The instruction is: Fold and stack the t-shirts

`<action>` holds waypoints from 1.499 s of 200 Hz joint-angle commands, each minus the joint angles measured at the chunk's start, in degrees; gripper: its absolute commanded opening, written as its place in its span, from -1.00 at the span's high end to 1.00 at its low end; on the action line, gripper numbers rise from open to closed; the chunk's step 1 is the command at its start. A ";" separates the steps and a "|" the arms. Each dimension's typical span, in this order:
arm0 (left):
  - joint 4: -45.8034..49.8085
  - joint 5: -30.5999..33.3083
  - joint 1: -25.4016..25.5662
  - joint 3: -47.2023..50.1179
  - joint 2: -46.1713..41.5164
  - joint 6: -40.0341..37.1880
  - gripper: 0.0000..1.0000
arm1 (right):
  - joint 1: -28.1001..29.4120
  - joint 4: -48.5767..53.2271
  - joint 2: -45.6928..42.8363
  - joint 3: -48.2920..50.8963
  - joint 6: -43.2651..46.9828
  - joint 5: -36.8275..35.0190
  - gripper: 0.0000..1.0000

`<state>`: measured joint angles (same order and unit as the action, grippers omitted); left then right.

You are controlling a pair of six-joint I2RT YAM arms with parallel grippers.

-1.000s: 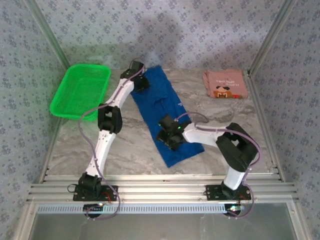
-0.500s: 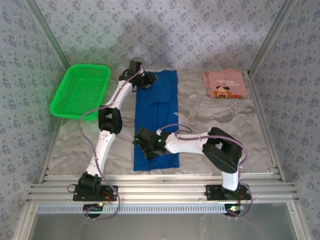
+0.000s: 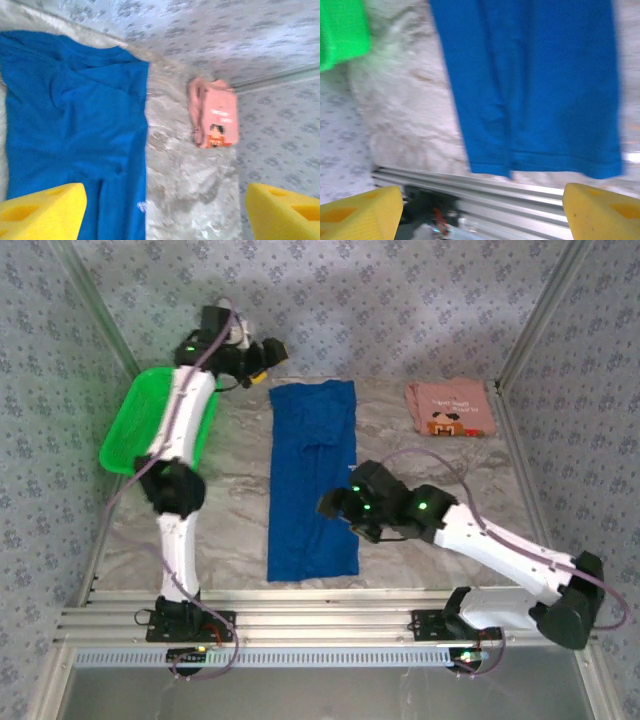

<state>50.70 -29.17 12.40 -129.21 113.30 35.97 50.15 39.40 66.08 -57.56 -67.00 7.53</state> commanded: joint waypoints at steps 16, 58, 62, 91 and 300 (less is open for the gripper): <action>-0.56 2.52 3.26 44.94 -32.48 4.54 -0.59 | -5.57 1.15 -0.83 11.37 20.01 14.12 -0.67; -13.22 8.08 15.27 86.00 -59.21 20.54 -0.52 | -9.96 -13.13 3.00 20.23 23.57 21.12 -0.50; -13.80 8.98 16.29 88.20 -60.67 21.90 -0.51 | -10.17 -14.32 3.78 20.85 23.52 21.66 -0.46; -17.88 11.84 19.91 99.78 -67.02 27.76 -0.42 | -10.27 -18.99 7.96 22.50 23.57 23.97 -0.32; -34.44 9.74 32.44 103.05 -45.52 32.58 0.88 | -3.81 -20.59 16.72 21.83 18.40 19.15 0.79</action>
<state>23.44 -16.16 41.69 -21.93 62.50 70.22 45.76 14.26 84.18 -35.22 -47.66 28.49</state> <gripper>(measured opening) 0.146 0.163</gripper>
